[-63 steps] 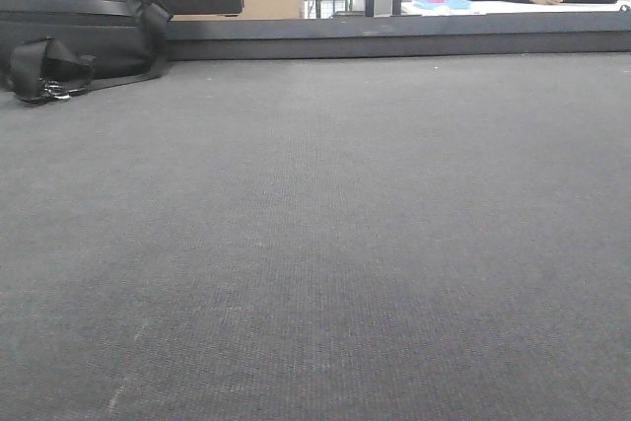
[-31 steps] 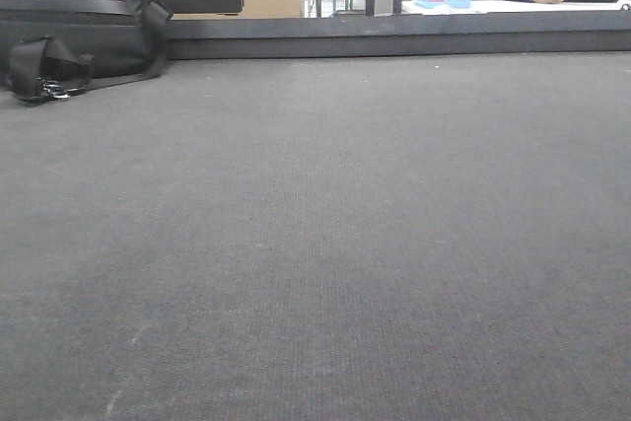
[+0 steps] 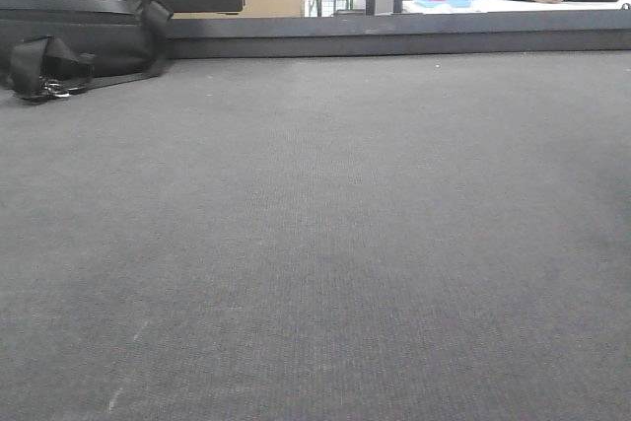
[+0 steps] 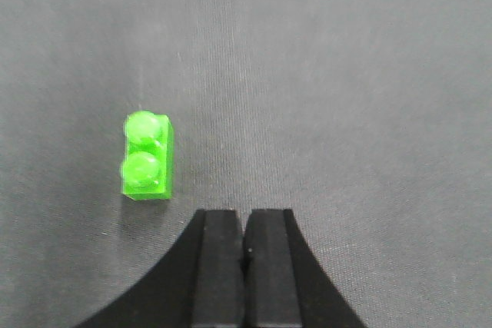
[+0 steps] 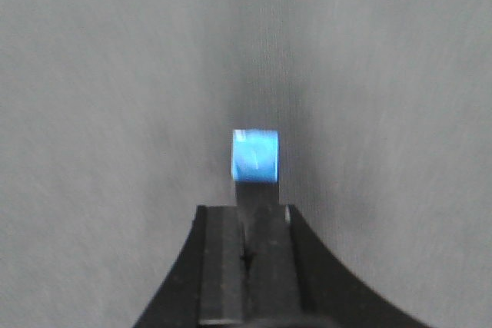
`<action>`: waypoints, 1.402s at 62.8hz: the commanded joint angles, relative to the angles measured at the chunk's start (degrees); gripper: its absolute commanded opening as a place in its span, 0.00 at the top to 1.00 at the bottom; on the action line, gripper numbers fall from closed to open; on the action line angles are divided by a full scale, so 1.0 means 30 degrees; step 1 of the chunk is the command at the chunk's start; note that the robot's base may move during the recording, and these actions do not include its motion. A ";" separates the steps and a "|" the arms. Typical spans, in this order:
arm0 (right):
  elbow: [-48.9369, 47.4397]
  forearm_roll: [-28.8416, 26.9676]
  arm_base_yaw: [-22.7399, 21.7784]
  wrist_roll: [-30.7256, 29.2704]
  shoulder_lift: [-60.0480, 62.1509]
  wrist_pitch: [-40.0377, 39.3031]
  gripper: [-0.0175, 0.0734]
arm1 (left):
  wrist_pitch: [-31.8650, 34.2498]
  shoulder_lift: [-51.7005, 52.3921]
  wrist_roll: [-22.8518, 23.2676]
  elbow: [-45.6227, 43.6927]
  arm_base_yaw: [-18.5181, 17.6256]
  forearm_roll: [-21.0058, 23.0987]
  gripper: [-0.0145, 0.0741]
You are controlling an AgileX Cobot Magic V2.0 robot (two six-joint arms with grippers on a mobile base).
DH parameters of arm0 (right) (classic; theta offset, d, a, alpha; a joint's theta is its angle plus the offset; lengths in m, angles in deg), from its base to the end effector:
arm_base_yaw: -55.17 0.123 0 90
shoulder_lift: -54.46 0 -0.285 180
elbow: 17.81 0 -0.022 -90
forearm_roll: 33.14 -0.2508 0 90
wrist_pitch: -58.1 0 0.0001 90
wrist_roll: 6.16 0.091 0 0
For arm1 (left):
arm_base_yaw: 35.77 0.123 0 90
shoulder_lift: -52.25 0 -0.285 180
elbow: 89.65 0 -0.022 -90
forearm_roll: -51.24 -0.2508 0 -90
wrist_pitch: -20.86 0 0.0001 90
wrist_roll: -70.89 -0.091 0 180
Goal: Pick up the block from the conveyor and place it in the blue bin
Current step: 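Close left gripper on green block and right gripper on blue block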
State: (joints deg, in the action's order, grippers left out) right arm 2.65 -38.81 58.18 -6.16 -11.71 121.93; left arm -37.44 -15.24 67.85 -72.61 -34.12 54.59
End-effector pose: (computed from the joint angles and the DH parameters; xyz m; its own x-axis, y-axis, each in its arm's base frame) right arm 0.1780 0.0174 0.3416 -0.8712 -0.0022 -0.4909 -0.0581 0.9934 0.0986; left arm 0.1934 0.0010 0.3597 -0.7958 -0.0006 -0.6055 0.0191 0.9995 -0.0261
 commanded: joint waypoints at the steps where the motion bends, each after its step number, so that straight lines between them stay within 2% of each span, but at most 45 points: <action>1: -0.0265 0.0252 0.0005 -0.0148 -0.1844 0.0516 0.99 | -0.0111 -0.1232 0.0093 -0.0245 -0.0135 0.0342 0.96; 9: -0.0265 0.0369 0.0005 -0.0148 -0.3913 0.0501 0.98 | -0.0189 -0.2496 0.0093 -0.0245 -0.0135 0.0383 0.96; 13: -0.0300 0.0632 0.0005 -0.0148 -0.4961 0.0309 0.93 | -0.0190 -0.2920 0.0093 -0.0245 -0.0135 0.0466 0.96; 19: -0.0296 0.0679 0.0005 -0.0148 -0.6269 -0.0129 0.74 | -0.0190 -0.3198 0.0093 -0.0245 -0.0135 0.0466 0.96; 25: -0.0296 0.0638 0.0005 -0.0148 -0.7387 -0.0488 0.50 | -0.0015 -0.3193 0.0093 -0.0245 -0.0135 0.0466 0.96; 30: -0.0296 0.0593 0.0005 -0.0148 -0.8217 -0.0581 0.41 | 0.0076 -0.3193 0.0093 -0.0245 -0.0135 0.0466 0.96; 32: -0.0296 0.0593 0.0005 -0.0148 -0.8500 -0.0638 0.40 | 0.0106 -0.3193 0.0093 -0.0245 -0.0135 0.0466 0.96; 54: -0.0296 0.0472 0.0005 -0.0114 -1.1324 -0.2938 0.41 | 0.0246 -0.3193 0.0398 -0.0245 -0.0135 0.0466 0.96; 61: -0.0260 0.0472 0.0005 0.0000 -1.1957 -0.3201 0.54 | 0.0306 -0.3193 0.2660 -0.0245 -0.0135 0.0466 0.96; 66: -0.0260 0.0472 0.0005 0.0142 -1.1918 -0.3079 0.72 | 0.0306 -0.3193 0.3261 -0.0245 -0.0135 0.0466 0.96; 71: -0.0260 0.0472 0.0005 0.0142 -1.1483 -0.3293 0.98 | 0.0203 -0.3193 0.3256 -0.0245 -0.0055 0.0466 0.96; 80: -0.0678 0.0472 0.0005 0.0197 -0.9822 -0.3076 0.98 | -0.1487 -0.3443 0.3364 -0.0653 0.0869 0.0432 0.96; 88: -0.1504 0.0472 0.0005 0.0197 -0.8072 -0.2415 0.98 | -0.2599 -0.4344 0.1455 -0.1654 0.2353 0.0394 0.96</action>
State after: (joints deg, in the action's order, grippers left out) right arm 0.05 -37.71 58.18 -5.63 -39.97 113.30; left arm -43.44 -26.71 75.54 -75.43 -29.60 55.64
